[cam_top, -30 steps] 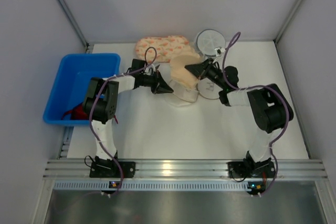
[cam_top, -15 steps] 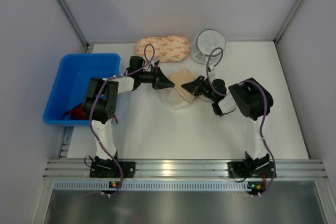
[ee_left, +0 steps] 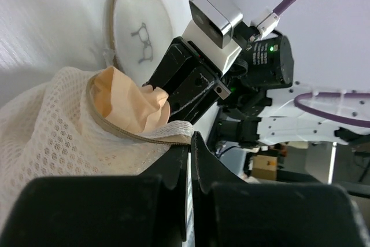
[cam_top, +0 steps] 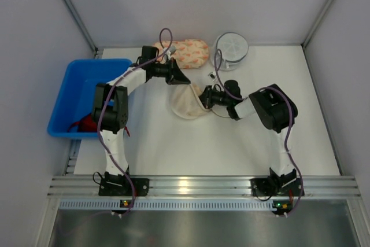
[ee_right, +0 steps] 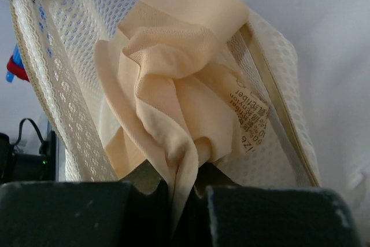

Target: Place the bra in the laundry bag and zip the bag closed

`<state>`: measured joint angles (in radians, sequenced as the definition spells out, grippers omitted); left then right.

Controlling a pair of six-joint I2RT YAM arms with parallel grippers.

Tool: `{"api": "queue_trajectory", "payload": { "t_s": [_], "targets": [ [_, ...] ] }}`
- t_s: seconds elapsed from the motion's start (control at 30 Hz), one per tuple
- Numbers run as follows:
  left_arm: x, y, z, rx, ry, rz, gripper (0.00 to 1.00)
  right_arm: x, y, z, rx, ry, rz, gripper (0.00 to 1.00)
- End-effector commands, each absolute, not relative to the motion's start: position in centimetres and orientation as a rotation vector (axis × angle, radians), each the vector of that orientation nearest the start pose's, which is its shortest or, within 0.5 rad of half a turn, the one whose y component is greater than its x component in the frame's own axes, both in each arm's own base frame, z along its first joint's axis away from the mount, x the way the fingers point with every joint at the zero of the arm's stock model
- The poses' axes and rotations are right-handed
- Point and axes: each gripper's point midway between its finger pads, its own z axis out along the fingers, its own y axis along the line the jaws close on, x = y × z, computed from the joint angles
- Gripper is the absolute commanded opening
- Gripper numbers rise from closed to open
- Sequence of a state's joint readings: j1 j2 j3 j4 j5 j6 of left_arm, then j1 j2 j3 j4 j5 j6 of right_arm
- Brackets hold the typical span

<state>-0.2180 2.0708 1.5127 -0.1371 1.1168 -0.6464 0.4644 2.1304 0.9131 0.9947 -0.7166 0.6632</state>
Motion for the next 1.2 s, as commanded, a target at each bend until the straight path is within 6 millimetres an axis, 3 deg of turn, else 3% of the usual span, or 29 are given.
{"api": "queue_trajectory", "payload": {
  "t_s": [0.0,0.07,0.13,0.17,0.2,0.27,0.5,0.6,0.63,0.67,0.7,0.83,1.03,1.17],
  "targets": [
    [42.2,-26.1,16.9,0.344,2.265,-1.589,0.00,34.5,35.2,4.6,-0.644,1.960,1.451,0.00],
    [41.7,-25.8,16.7,0.349,2.288,-1.577,0.00,33.9,35.2,3.3,-0.703,2.020,1.434,0.00],
    [40.9,-25.6,16.3,0.362,2.303,-1.569,0.00,34.2,35.7,3.3,-0.748,2.030,1.417,0.00],
    [40.5,-25.5,16.1,0.369,2.311,-1.561,0.00,33.4,35.5,2.1,-0.746,2.111,1.436,0.00],
    [39.9,-25.3,15.5,0.407,2.315,-1.534,0.00,34.0,36.0,2.6,-0.753,2.125,1.438,0.00],
    [38.7,-25.2,15.5,0.447,2.328,-1.500,0.00,33.4,35.9,1.3,-0.718,2.245,1.466,0.00],
    [35.3,-24.6,14.1,0.646,2.295,-1.383,0.00,34.2,36.2,2.0,-0.540,2.405,1.527,0.00],
    [34.3,-24.4,14.0,0.729,2.267,-1.333,0.00,34.0,36.5,2.8,-0.607,2.411,1.501,0.23],
    [34.0,-24.5,14.1,0.746,2.264,-1.326,0.00,34.3,36.5,3.9,-0.623,2.387,1.466,0.30],
    [33.9,-24.5,14.0,0.754,2.269,-1.320,0.00,34.5,36.5,4.4,-0.637,2.379,1.443,0.43],
    [33.7,-24.4,13.8,0.772,2.269,-1.310,0.00,34.9,36.4,5.1,-0.686,2.335,1.409,0.48],
    [33.5,-24.2,13.4,0.793,2.272,-1.284,0.00,34.9,34.3,7.0,-0.746,2.402,1.218,0.72],
    [33.4,-24.1,13.6,0.798,2.265,-1.280,0.00,36.4,29.8,7.6,-0.815,2.502,0.889,0.77],
    [33.3,-24.1,13.5,0.796,2.269,-1.286,0.00,37.2,27.5,9.5,-0.811,2.512,0.846,0.79]
  ]
}}
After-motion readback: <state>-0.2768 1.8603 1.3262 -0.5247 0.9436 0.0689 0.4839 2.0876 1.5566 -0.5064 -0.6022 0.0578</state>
